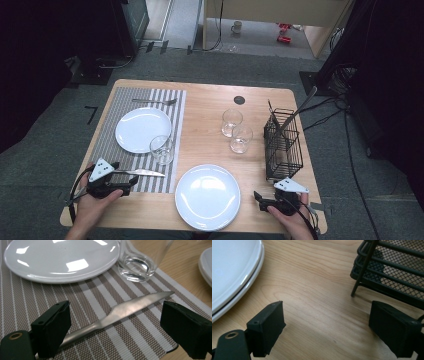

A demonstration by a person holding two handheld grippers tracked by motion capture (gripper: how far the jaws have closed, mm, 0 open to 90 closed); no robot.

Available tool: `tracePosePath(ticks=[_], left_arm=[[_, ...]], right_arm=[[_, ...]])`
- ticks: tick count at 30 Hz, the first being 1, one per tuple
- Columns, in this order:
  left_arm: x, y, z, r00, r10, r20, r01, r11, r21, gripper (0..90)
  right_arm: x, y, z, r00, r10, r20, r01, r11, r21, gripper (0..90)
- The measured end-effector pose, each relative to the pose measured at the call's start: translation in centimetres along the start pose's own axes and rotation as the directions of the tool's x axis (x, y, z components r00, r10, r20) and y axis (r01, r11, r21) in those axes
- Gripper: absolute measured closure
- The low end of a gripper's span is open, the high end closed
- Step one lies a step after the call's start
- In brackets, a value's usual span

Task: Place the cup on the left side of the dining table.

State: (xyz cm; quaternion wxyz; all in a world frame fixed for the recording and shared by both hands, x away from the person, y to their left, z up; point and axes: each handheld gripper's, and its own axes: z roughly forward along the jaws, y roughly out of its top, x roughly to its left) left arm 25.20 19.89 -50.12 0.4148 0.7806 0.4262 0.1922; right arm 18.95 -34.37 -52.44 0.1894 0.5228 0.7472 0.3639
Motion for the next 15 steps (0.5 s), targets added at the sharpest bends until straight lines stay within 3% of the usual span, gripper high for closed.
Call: tracePosePath(ticks=[15], left_arm=[[1.4,-2.7,-1.8,0.9981,-0.033,-0.052,0.036,0.9978,0.055,10.6]], right_arm=[[-0.4,-0.3,-0.4,0.9982,-0.04,0.044,0.04,0.999,0.016,13.1]])
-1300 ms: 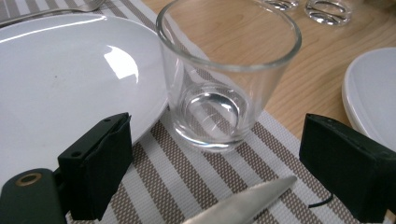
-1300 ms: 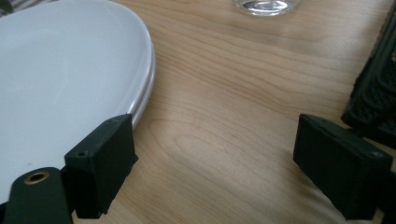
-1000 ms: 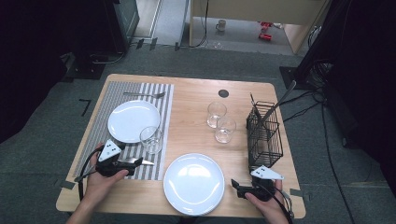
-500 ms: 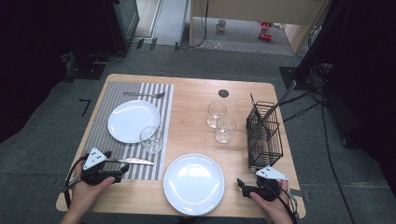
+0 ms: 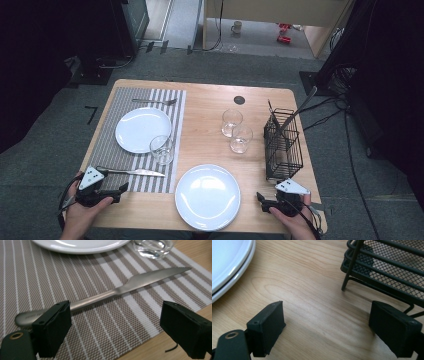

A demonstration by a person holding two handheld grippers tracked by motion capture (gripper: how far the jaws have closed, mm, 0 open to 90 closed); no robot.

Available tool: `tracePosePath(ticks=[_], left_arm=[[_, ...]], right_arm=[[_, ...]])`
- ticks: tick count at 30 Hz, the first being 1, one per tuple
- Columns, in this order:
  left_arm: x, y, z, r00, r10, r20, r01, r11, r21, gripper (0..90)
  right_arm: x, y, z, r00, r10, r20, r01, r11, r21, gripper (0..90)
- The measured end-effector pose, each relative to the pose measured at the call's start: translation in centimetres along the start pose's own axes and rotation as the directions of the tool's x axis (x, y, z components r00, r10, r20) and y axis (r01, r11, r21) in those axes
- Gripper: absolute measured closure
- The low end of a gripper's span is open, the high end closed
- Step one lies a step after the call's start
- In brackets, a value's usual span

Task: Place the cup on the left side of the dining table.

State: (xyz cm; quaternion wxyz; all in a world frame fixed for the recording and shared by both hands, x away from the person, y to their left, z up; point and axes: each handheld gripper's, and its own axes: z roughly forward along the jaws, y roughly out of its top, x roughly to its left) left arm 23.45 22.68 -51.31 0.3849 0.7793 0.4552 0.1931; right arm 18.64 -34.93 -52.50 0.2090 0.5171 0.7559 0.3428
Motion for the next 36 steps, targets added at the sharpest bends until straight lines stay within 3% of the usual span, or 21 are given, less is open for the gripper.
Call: tracePosePath(ticks=[8,14,19,22,36], left_arm=[[0.67,-0.68,-0.56,0.9992,-0.026,-0.03,0.027,0.9995,0.016,11.5],[0.19,-0.74,-0.23,0.9989,0.006,-0.047,-0.004,0.9991,0.042,12.0],[0.24,-0.7,-0.08,0.9991,-0.005,-0.043,0.008,0.9983,0.059,12.4],[-0.02,-0.68,0.03,0.998,0.018,-0.061,-0.014,0.9976,0.069,12.5],[0.0,-0.68,0.02,0.9981,0.016,-0.06,-0.012,0.9976,0.068,12.5]], right_arm=[[-0.36,0.01,0.03,0.9998,0.002,0.017,-0.002,1.0,0.003,12.3],[-0.53,0.09,0.11,0.9999,-0.001,0.014,0.001,1.0,0.004,11.9],[-0.56,0.14,0.17,0.9999,0.0,0.013,0.0,1.0,0.005,11.9],[-0.56,0.13,0.17,0.9999,0.0,0.014,0.0,1.0,0.004,12.3],[-0.48,0.18,0.23,0.9995,0.013,0.03,-0.013,1.0,0.003,12.4]])
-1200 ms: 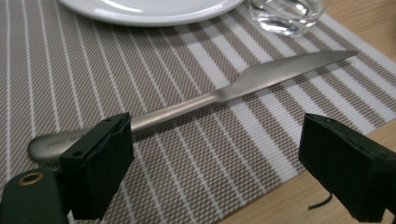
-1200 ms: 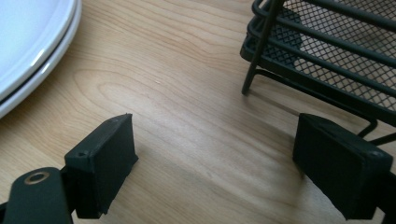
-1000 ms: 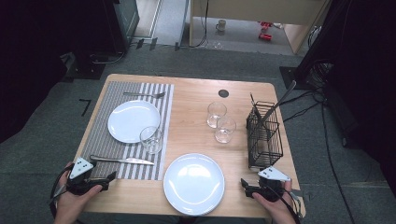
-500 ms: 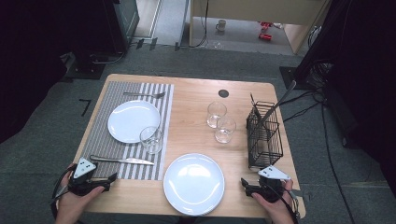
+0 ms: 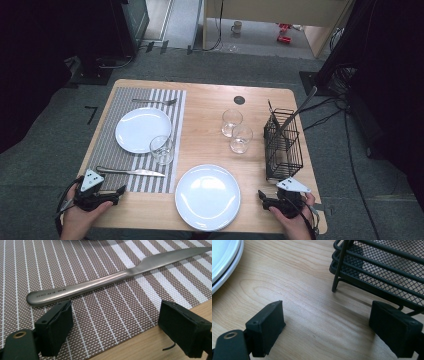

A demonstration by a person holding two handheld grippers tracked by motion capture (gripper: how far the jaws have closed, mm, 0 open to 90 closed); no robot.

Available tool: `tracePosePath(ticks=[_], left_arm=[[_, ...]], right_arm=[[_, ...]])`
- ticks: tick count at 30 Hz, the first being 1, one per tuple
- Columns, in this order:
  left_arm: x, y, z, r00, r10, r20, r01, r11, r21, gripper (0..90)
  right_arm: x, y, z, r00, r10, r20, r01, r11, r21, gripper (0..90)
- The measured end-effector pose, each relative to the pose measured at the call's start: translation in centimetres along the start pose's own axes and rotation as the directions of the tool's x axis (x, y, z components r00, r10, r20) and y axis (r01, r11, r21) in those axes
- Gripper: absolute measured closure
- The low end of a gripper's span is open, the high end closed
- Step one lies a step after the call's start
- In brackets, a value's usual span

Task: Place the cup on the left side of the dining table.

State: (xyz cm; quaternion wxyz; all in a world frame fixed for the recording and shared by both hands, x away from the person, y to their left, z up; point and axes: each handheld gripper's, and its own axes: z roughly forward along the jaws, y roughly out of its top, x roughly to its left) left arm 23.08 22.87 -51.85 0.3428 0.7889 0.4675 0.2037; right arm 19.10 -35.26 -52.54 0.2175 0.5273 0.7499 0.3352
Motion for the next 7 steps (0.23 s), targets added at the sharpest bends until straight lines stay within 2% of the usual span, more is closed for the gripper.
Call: tracePosePath(ticks=[7], left_arm=[[0.02,0.0,0.0,1.0,-0.002,0.001,0.002,1.0,-0.001,12.6]], right_arm=[[0.02,0.04,0.04,1.0,0.005,0.008,-0.005,1.0,-0.001,12.5]])
